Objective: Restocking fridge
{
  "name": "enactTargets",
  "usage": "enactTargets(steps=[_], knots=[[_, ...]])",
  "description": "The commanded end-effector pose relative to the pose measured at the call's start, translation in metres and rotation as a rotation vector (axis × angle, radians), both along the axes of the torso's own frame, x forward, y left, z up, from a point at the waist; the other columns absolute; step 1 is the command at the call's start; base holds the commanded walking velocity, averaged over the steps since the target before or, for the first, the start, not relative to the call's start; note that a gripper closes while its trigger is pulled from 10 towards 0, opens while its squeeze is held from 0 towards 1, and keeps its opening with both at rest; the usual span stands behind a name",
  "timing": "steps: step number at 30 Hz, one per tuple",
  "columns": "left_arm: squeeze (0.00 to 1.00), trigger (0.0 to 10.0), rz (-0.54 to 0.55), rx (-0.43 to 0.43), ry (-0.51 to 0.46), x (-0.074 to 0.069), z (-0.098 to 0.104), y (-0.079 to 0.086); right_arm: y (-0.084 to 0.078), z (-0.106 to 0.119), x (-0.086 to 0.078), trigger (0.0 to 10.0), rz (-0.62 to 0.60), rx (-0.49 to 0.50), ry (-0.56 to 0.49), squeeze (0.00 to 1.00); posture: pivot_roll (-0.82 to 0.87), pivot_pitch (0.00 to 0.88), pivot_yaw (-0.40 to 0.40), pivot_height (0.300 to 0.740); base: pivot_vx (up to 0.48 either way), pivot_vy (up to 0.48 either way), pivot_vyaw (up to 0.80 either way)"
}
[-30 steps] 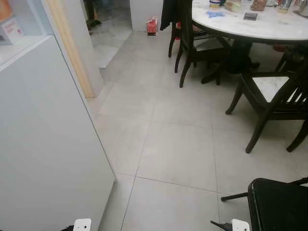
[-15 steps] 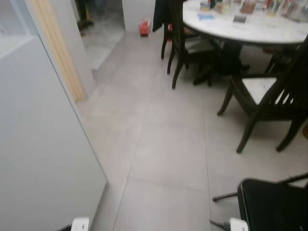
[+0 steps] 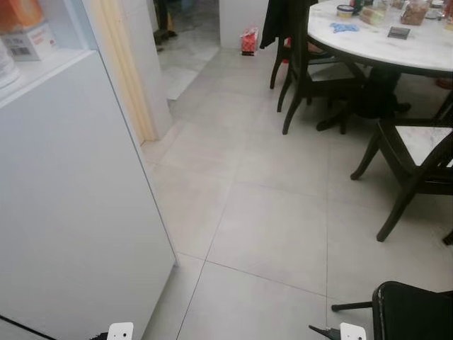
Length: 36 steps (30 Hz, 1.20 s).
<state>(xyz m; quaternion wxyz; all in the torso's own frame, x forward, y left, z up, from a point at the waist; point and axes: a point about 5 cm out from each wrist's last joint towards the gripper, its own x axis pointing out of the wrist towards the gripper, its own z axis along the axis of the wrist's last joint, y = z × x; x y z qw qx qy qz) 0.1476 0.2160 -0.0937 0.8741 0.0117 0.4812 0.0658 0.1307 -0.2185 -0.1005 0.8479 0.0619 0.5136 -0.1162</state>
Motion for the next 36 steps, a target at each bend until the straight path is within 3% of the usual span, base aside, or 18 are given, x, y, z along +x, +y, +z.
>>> enactTargets(steps=[1,36], knots=[[0.00,10.0,0.032,-0.019,-0.030,0.0559,0.0231,0.0001,0.0271,0.0301,0.0804,10.0,0.061,0.125,-0.140,0.00,0.07,0.000,-0.071,0.740,0.000,0.000,0.00],[0.00,10.0,0.029,-0.014,-0.031,0.0560,0.0233,0.0003,0.0264,0.0305,0.0808,10.0,0.100,0.105,-0.132,0.00,0.07,0.000,-0.071,0.740,0.000,0.000,0.00]])
